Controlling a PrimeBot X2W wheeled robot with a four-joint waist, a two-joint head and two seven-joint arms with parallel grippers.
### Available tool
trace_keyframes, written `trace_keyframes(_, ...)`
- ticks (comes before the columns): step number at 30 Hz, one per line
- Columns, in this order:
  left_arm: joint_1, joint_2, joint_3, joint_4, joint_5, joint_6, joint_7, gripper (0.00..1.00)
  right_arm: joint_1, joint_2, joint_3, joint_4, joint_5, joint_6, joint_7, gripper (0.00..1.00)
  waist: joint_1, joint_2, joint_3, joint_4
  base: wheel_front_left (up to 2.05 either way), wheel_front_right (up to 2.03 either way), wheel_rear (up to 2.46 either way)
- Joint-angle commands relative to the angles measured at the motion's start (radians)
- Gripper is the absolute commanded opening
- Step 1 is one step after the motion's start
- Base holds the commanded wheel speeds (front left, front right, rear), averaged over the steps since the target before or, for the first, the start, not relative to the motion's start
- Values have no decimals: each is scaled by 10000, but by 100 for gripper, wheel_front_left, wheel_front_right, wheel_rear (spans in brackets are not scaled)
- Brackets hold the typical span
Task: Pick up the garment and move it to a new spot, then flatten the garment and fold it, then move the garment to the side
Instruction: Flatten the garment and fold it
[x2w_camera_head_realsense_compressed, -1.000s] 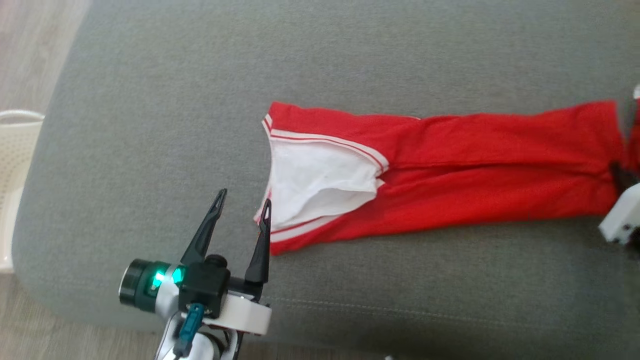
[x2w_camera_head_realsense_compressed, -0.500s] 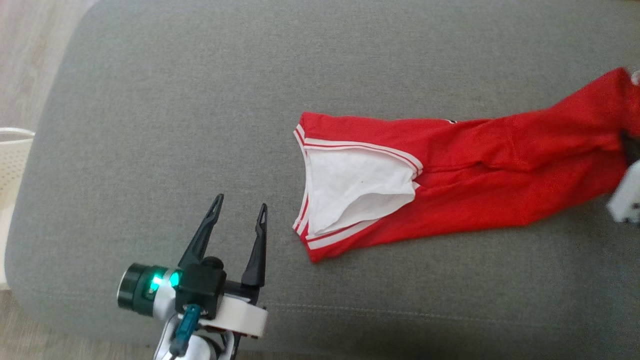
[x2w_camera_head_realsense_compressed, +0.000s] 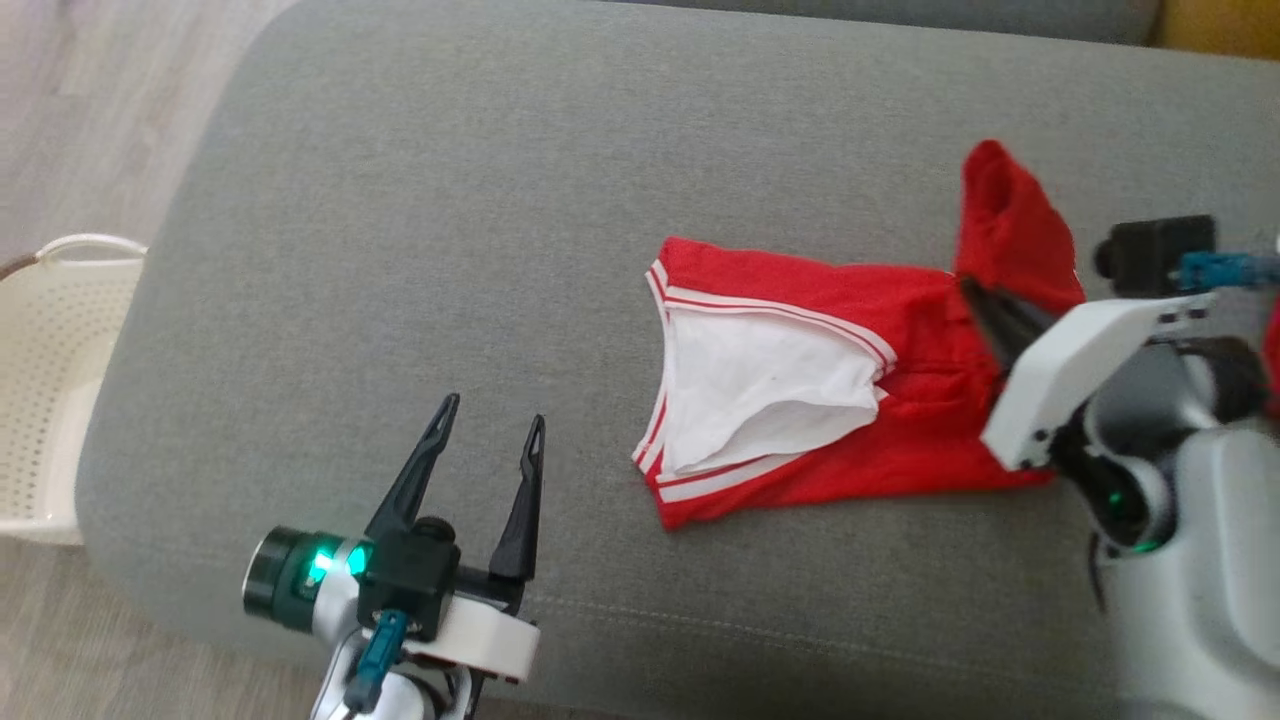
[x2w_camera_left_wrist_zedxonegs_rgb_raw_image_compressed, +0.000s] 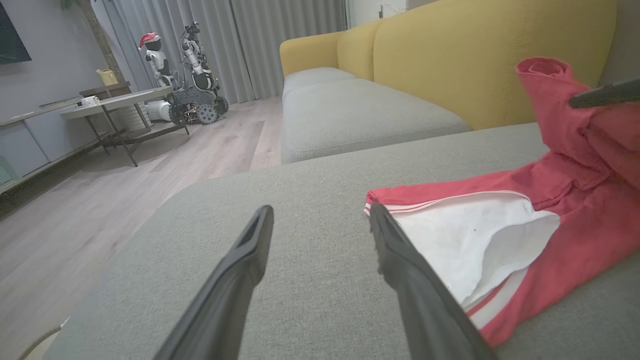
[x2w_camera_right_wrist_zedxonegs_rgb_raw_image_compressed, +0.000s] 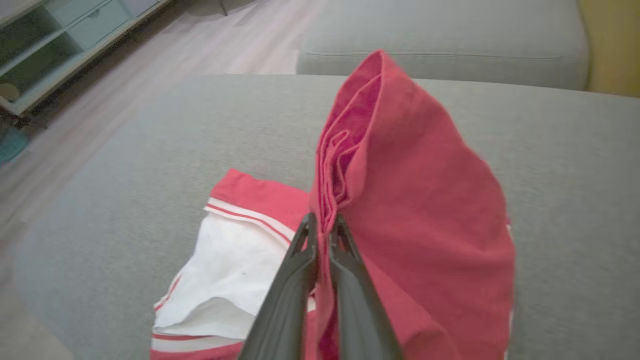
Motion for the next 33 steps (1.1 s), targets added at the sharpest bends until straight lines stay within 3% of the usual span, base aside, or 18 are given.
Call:
trace_keyframes(1,-203,12,395,-280,97,-6,-118,100,-63,177,359,-517,176,63,1,0,0,-1,-44,139,0,0,0)
trace_keyframes(11,-99,-171,401,-221,103,-93,-118,100,-110,849,1930,-416,994,63,-12,0,0,-1,-71,557,0,0,0)
trace_keyframes(26,-329,-456,68,466,93,-659,-118,100,-1176,1100,3182,2495,2442,63,-1147,0,0,-1,-101,1299,0,0,0)
trace_keyframes(27,-321,-470,65,507,85,-670,-118,100,-1258,1101,3262,2654,2538,63,-1237,24,0,-1,-99,1322,0,0,0)
trace_keyframes(28,-317,-481,59,543,81,-684,-118,100,-1336,1101,3332,2798,2604,63,-1335,100,0,-1,-98,1339,0,0,0)
trace_keyframes(33,-260,-493,107,629,81,-674,-118,100,-1637,1102,3364,3080,2717,63,-2142,100,0,-1,-157,1261,0,0,0)
